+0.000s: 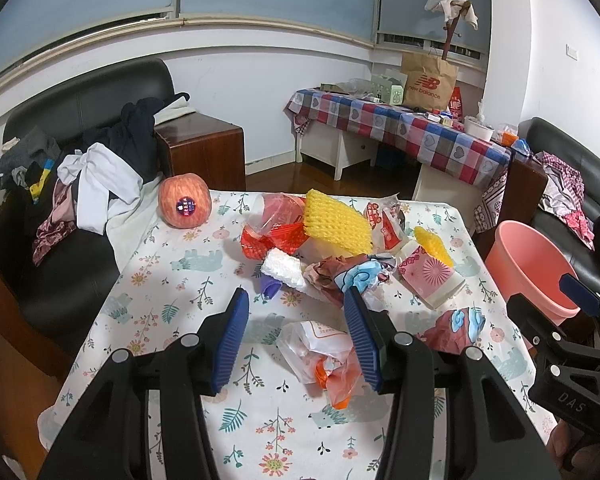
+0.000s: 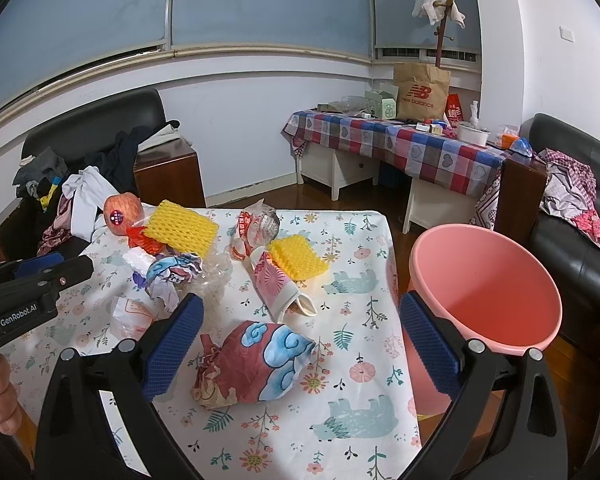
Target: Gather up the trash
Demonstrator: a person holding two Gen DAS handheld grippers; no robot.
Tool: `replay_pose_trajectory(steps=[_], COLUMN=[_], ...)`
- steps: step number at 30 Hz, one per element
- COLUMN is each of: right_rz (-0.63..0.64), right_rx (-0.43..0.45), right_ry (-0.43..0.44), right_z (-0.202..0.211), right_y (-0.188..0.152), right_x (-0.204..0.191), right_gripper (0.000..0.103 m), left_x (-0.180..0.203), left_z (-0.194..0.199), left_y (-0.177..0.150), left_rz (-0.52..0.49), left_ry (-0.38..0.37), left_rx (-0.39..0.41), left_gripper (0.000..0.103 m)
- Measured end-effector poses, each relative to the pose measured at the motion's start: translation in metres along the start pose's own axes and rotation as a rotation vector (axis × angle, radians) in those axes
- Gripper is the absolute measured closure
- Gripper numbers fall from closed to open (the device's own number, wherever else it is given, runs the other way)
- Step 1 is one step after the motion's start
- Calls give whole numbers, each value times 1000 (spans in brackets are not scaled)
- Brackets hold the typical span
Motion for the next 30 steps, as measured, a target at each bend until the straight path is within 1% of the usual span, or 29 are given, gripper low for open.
replay_pose_trajectory(steps=[6,7,10,30], right_rz=[-1,-1,-2,-5], right_rx=[1,1,3,3], right_ry=[-1,-2,-2,-8], right_z=[2,0,0,6], right_y=[0,1,0,-1], right_x=[-5,3,7,12], right_gripper=[3,3,3,3], left_x=[0,0,0,3], left_z=[0,0,0,3], left_y=[0,0,0,-7], left_rz=[1,1,0,2], left_ry=[0,1,-1,-11], left_rx=[0,-1,-1,-3], left_gripper=[54,54,54,54])
Point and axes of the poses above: each gripper's, at about its wrist camera, not at the fingertips, and z roughly against the way its jaws point, x to its right, y to its top, the point moved 8 cm from there along -z, roughly the way its jaws point, and after that the axes turned 15 degrees about x, right-handed, at the moved point
